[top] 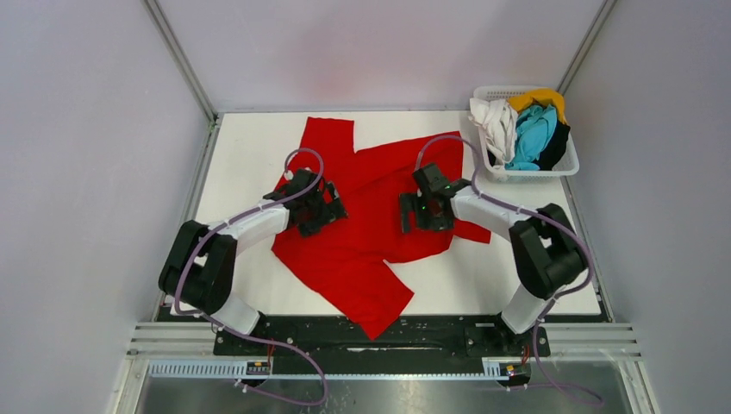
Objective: Fold and stack the t-shirts
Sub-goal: Flatten out the tshirt
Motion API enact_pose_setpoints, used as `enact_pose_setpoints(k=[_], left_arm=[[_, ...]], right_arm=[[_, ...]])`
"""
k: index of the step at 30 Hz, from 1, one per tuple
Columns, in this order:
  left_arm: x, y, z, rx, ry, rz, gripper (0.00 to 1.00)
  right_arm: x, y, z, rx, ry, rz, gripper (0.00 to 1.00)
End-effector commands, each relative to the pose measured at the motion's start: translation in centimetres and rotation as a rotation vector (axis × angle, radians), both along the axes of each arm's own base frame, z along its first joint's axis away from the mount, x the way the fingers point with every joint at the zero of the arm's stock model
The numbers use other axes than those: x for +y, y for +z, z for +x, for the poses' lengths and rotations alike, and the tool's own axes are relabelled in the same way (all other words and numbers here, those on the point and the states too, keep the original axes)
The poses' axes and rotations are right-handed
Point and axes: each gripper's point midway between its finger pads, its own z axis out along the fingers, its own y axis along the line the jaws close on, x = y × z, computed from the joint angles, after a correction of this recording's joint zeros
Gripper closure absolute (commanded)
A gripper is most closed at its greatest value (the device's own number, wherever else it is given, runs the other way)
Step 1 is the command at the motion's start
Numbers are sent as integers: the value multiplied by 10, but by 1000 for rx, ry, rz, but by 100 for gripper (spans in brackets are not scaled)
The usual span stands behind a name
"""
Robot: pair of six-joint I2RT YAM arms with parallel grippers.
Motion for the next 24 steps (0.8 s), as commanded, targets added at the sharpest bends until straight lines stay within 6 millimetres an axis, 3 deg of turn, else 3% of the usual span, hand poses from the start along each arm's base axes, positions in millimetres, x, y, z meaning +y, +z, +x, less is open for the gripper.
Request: enact_pose_setpoints(k=[1, 5, 9, 13, 15, 17, 21, 24], left_arm=[[-10, -2, 12, -4, -31, -17, 1], [11, -12, 14, 22, 6, 62, 1], [40, -18, 18, 42, 78, 76, 1], [66, -18, 21, 47, 144, 80, 1], [72, -15, 22, 47, 157, 82, 1], [74, -8, 23, 34, 161, 79, 1], [69, 13, 28, -14, 140, 57, 1], [58, 21, 27, -22, 91, 35, 1]], right_arm=[[32, -10, -2, 34, -8, 72, 1], [39, -34, -32, 116, 38, 40, 0], [42, -51, -90, 186, 43, 33, 0], [69, -48, -158, 245, 170, 75, 1], [82, -36, -176, 237, 256, 89, 1], [84, -16, -169, 170, 261, 97, 1], [68, 29, -117, -80, 196, 24, 0], [53, 39, -85, -111, 95, 25, 1]])
